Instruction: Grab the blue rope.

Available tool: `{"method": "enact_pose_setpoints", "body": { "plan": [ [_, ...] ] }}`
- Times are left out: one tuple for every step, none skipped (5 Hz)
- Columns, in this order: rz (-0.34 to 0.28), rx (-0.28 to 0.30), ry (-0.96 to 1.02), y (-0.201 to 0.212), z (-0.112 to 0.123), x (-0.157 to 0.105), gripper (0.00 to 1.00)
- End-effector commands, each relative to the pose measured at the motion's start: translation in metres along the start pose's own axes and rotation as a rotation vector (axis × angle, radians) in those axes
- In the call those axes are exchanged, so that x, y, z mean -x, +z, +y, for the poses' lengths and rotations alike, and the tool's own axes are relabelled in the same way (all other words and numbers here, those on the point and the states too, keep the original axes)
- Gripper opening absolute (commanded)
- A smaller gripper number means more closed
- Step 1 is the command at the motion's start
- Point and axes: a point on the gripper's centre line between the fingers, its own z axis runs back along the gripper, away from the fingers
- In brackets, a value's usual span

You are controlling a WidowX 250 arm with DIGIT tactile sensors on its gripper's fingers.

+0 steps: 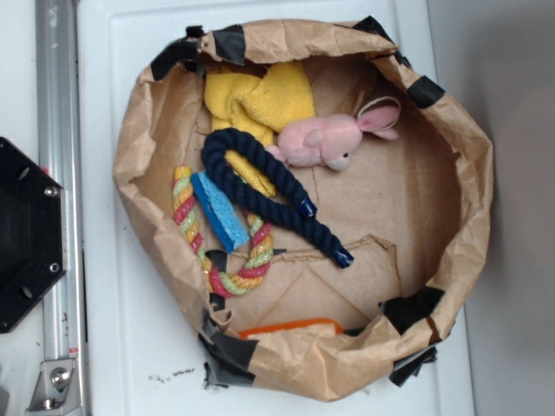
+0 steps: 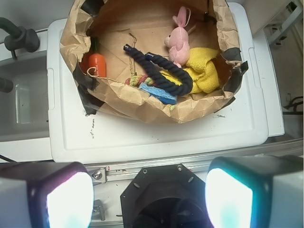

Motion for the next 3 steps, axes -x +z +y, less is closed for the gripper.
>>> {"method": "enact_pose_setpoints", "body": {
  "plan": [
    [0.0,0.0,0.0,0.0,0.0,0.0,1.0],
    [-0.065,0.002,-0.091,-0.02,0.016,-0.048,1.0],
    [-0.12,-0.004,-0.148,-0.05,0.019,-0.094,1.0]
  ]
}}
